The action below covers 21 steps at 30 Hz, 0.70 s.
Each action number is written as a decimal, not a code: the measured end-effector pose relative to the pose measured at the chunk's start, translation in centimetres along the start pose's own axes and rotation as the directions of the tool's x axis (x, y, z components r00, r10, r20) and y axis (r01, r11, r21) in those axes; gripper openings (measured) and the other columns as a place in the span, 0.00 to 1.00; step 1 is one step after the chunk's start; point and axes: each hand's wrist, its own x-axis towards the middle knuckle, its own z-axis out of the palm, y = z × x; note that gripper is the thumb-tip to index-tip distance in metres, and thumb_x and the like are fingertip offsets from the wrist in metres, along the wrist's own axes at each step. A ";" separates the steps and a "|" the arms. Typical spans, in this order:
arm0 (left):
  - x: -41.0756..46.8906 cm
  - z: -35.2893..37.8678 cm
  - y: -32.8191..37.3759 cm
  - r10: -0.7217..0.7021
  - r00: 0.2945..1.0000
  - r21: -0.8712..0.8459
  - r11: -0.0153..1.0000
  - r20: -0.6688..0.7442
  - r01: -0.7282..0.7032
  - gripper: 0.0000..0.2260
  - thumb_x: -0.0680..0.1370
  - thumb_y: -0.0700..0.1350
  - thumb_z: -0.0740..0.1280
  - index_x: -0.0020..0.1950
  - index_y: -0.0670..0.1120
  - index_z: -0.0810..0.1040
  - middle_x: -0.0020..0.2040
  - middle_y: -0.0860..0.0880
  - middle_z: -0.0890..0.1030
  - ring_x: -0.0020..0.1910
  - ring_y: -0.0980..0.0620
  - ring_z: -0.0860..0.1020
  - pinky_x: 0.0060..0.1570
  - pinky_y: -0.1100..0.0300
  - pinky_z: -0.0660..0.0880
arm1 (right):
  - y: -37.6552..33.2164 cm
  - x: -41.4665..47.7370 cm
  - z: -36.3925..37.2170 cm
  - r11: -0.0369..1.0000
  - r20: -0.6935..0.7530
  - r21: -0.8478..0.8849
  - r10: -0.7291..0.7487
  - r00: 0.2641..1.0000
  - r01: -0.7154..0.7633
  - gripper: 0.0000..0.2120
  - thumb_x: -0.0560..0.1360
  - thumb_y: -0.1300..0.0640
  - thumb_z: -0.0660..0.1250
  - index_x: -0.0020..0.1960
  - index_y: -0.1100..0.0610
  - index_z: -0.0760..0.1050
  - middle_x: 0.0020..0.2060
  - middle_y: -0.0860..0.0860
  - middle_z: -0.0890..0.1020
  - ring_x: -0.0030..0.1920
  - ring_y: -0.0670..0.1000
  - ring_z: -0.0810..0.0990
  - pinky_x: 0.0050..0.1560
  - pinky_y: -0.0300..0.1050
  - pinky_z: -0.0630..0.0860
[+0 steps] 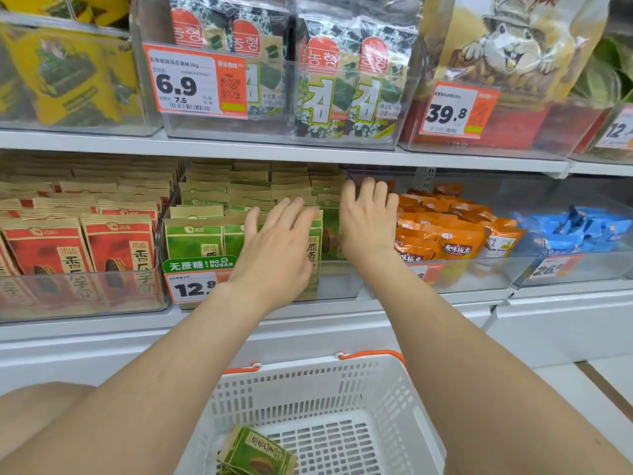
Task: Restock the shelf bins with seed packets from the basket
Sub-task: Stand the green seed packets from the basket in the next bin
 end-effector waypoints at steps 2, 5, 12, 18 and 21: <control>-0.3 0.1 -0.1 0.009 1.000 -0.025 1.000 -0.027 -0.010 0.33 0.79 0.41 0.66 0.83 0.47 0.59 0.84 0.44 0.58 0.84 0.43 0.52 0.80 0.37 0.50 | 0.3 -0.4 -0.1 1.000 -0.003 0.024 0.006 1.000 -0.006 0.38 0.57 0.51 0.85 0.62 0.56 0.72 0.54 0.58 0.76 0.54 0.60 0.74 0.51 0.55 0.69; -1.1 0.0 -0.5 0.040 0.995 0.011 0.999 -0.094 -0.039 0.33 0.75 0.37 0.70 0.79 0.46 0.65 0.78 0.42 0.66 0.80 0.38 0.59 0.76 0.37 0.59 | 0.7 -1.6 -0.5 0.996 -0.073 0.066 -0.049 0.996 0.054 0.21 0.63 0.58 0.82 0.52 0.57 0.77 0.50 0.57 0.76 0.51 0.60 0.73 0.48 0.54 0.67; -3.8 -1.7 -2.0 -0.031 0.999 0.072 0.997 0.030 0.029 0.06 0.78 0.45 0.67 0.49 0.49 0.70 0.42 0.49 0.79 0.43 0.42 0.77 0.43 0.49 0.78 | -0.9 -6.8 -2.0 0.819 -0.380 0.366 -0.301 0.875 0.441 0.10 0.74 0.56 0.58 0.37 0.57 0.75 0.31 0.52 0.77 0.31 0.57 0.76 0.31 0.46 0.68; -7.7 0.3 -4.1 -0.138 0.710 0.230 0.973 0.690 -0.034 0.13 0.81 0.55 0.66 0.60 0.49 0.78 0.57 0.47 0.80 0.54 0.42 0.81 0.46 0.52 0.76 | -5.8 -13.6 -0.2 0.603 0.195 0.349 -0.796 0.573 0.718 0.11 0.81 0.54 0.58 0.40 0.54 0.70 0.37 0.56 0.82 0.34 0.60 0.76 0.35 0.46 0.66; -9.7 3.2 -5.0 -0.123 0.533 0.168 0.985 0.837 -0.037 0.15 0.81 0.52 0.68 0.63 0.47 0.80 0.60 0.47 0.82 0.55 0.43 0.82 0.54 0.51 0.80 | -9.0 -17.5 1.8 0.568 0.414 0.373 -0.810 0.416 0.734 0.07 0.82 0.56 0.61 0.50 0.55 0.77 0.47 0.56 0.83 0.42 0.59 0.78 0.40 0.48 0.69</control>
